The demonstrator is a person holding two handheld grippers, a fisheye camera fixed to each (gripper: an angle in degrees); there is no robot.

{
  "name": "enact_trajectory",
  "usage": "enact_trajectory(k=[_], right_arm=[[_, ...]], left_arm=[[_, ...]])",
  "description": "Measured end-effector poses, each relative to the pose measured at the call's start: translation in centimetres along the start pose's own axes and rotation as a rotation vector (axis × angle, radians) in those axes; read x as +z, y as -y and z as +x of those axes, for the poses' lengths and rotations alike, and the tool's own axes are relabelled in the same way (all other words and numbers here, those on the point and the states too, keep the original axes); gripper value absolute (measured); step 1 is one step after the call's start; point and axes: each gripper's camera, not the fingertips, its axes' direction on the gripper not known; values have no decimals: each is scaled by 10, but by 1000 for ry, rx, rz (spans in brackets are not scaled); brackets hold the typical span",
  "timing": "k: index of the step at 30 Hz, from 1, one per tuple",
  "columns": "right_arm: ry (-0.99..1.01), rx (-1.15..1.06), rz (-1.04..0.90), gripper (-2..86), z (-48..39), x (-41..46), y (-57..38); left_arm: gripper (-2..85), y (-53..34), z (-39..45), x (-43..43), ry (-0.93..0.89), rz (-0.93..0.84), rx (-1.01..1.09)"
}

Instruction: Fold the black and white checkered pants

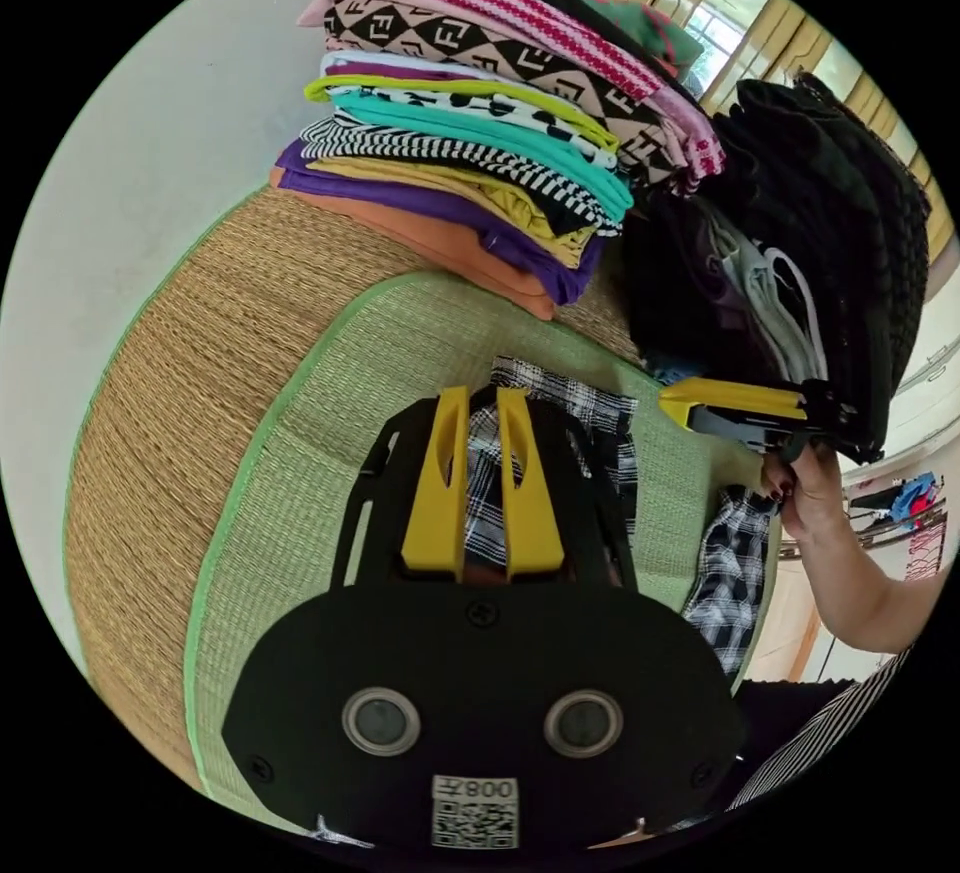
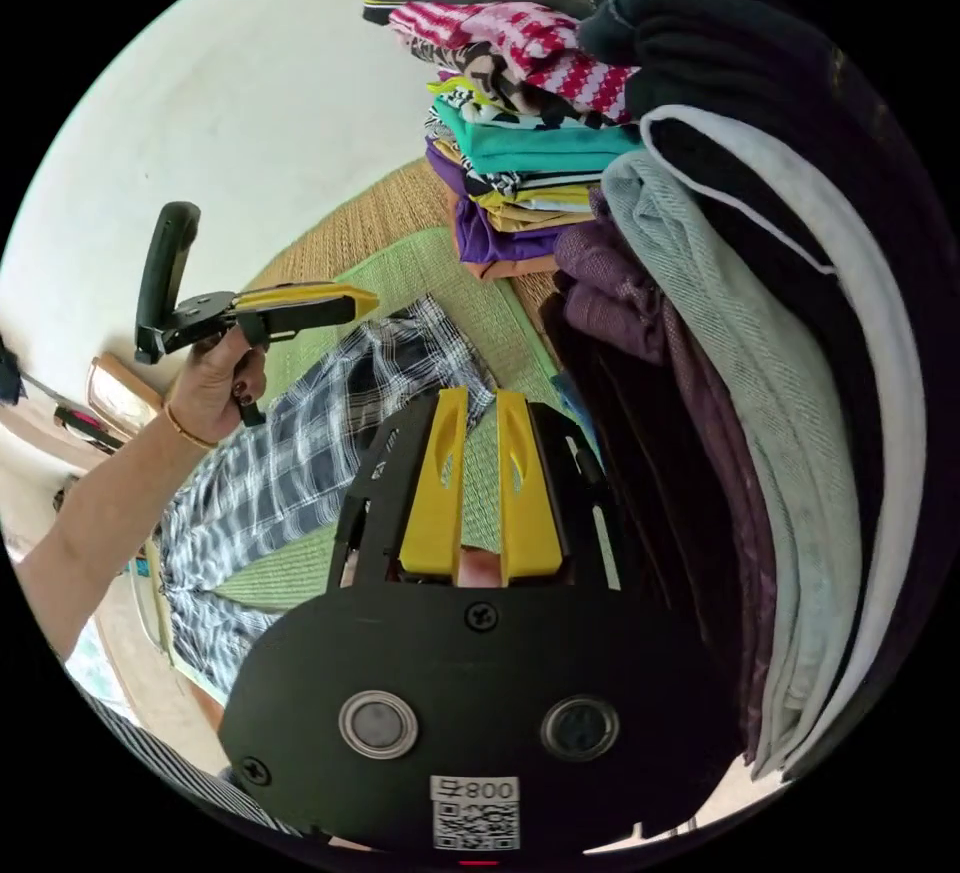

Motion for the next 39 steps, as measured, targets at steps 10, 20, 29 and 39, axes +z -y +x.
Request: enact_trajectory(k=[10,20,29,39], right_arm=[[-191,-83,16,70,6,-78,-139],[-73,98,-63,74,57,-64,-180],[-9,118,-71,56,77,-55,-175],[-44,66,45,43,61,-90,-175]], left_arm=[[88,-40,74,-13,-343,30,159],[82,-34,133,36,-241,-164,153],[73,-36,127,35,-289,-84,131],[22,-62,120,35,-369,-19,114]])
